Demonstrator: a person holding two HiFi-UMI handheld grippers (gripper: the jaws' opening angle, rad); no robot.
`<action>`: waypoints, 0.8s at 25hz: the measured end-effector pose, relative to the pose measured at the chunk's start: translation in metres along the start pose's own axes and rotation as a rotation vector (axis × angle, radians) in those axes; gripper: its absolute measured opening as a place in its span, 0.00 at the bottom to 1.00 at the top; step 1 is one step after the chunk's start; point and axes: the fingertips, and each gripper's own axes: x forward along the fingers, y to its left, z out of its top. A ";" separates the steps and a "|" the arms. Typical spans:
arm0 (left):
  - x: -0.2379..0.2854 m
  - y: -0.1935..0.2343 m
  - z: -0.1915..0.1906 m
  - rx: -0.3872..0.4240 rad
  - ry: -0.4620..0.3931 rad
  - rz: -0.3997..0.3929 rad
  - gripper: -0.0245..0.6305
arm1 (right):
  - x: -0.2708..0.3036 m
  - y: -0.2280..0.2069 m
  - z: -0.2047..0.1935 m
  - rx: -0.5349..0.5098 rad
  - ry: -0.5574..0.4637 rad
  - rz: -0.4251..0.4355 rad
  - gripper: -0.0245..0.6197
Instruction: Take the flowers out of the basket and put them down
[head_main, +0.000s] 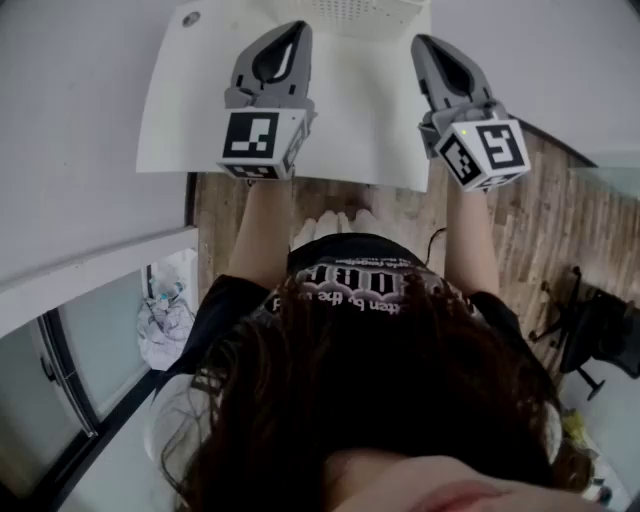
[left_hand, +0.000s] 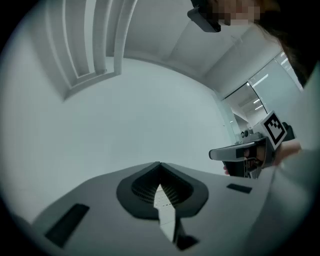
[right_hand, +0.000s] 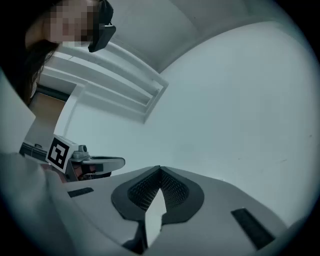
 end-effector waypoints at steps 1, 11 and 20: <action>0.000 0.000 0.000 0.000 0.000 -0.001 0.03 | 0.000 0.000 0.000 -0.002 0.002 -0.002 0.08; 0.001 0.005 -0.004 0.000 0.016 -0.026 0.03 | 0.006 0.006 -0.002 -0.013 0.011 0.000 0.08; 0.001 0.016 -0.001 0.016 0.018 -0.055 0.03 | 0.014 0.004 -0.002 0.028 0.009 -0.007 0.08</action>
